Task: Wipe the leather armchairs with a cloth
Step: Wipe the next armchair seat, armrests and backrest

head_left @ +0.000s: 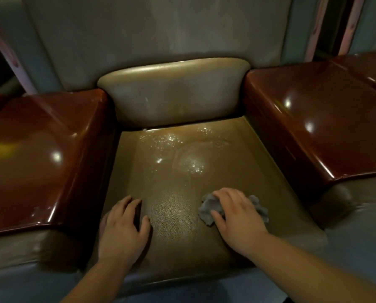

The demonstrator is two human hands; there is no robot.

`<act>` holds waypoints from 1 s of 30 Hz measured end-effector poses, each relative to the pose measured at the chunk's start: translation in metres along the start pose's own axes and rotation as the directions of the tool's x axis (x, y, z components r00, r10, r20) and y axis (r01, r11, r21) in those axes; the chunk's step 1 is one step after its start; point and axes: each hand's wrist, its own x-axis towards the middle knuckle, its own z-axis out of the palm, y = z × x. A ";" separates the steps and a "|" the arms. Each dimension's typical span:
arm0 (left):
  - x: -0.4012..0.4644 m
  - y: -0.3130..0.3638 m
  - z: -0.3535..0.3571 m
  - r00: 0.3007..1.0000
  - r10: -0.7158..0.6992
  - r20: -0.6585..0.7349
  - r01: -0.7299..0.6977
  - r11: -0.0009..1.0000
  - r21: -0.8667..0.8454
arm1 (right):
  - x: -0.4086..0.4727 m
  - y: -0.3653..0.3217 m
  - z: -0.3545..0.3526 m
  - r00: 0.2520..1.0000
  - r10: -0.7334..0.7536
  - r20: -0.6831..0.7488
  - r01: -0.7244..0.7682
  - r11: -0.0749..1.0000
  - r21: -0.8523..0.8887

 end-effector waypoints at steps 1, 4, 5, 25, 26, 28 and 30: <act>0.000 0.000 0.000 1.000 -0.011 -0.013 0.011 1.000 0.006 | -0.005 0.003 0.002 0.997 -0.048 0.063 0.050 0.998 -0.031; 0.002 -0.002 0.007 0.999 -0.004 -0.039 0.005 1.000 0.021 | -0.011 0.000 0.009 0.976 -0.112 0.186 0.131 0.987 -0.094; 0.003 -0.003 0.009 0.999 -0.001 -0.042 0.002 1.000 0.022 | -0.010 -0.011 0.013 0.971 -0.119 0.209 0.138 0.987 -0.082; 0.006 -0.008 0.017 0.998 -0.013 -0.062 0.011 1.000 -0.028 | -0.005 -0.117 0.040 0.926 -0.268 0.266 0.302 0.949 -0.094; 0.006 -0.009 0.018 0.998 -0.009 -0.061 0.007 0.999 -0.031 | 0.001 -0.103 0.038 0.930 -0.268 0.250 0.308 0.942 -0.135; 0.007 -0.011 0.019 0.998 0.005 -0.064 -0.008 0.999 -0.045 | 0.017 -0.059 0.027 0.972 -0.155 0.179 0.203 0.935 -0.292; 0.007 -0.013 0.018 0.997 0.015 -0.076 -0.019 0.998 -0.056 | 0.031 -0.008 -0.001 0.974 0.211 0.079 -0.187 0.953 -0.238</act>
